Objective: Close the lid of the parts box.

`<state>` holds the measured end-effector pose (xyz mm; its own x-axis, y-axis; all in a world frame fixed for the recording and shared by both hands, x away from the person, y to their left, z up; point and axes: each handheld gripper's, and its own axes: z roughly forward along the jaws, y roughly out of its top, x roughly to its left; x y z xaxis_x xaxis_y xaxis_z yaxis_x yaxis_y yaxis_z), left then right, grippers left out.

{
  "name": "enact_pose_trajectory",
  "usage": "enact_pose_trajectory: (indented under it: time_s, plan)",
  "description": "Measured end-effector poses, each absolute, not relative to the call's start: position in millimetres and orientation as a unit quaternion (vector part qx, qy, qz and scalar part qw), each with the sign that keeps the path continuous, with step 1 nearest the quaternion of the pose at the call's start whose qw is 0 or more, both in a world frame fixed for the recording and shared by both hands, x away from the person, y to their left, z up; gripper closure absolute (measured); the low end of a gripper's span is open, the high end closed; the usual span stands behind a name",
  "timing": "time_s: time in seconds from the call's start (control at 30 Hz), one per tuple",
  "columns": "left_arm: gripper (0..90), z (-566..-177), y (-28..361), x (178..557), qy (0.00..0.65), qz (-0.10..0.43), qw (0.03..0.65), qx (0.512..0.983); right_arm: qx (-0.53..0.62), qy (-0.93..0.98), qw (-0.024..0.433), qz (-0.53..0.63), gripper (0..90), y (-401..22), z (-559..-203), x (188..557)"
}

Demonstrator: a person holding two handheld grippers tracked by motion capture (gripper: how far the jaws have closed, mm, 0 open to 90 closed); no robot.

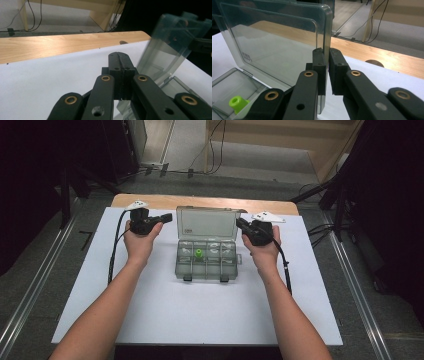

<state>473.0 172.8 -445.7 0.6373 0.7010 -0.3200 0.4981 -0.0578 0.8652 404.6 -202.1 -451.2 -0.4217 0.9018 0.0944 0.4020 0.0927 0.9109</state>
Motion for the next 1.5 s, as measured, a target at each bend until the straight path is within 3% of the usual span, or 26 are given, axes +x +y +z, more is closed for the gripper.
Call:
enact_pose_trajectory:
  time_s: [0.27,0.8,0.97,1.27,1.5]
  plan:
    - [88.8,-441,162,483,0.415,0.062,0.552,0.721,0.449,0.691,0.270,0.498,82.0,-206,-456,395]
    - [88.8,-431,149,468,0.376,0.044,0.565,0.733,0.438,0.706,0.248,0.497,79.5,-210,-453,383]
    - [88.9,-432,149,466,0.373,0.043,0.568,0.733,0.438,0.705,0.237,0.505,71.0,-215,-450,379]
    - [88.9,-433,148,464,0.366,0.041,0.567,0.737,0.437,0.714,0.222,0.500,68.2,-229,-456,371]
    - [88.9,-433,147,459,0.361,0.045,0.568,0.738,0.449,0.709,0.217,0.498,86.5,-236,-455,370]
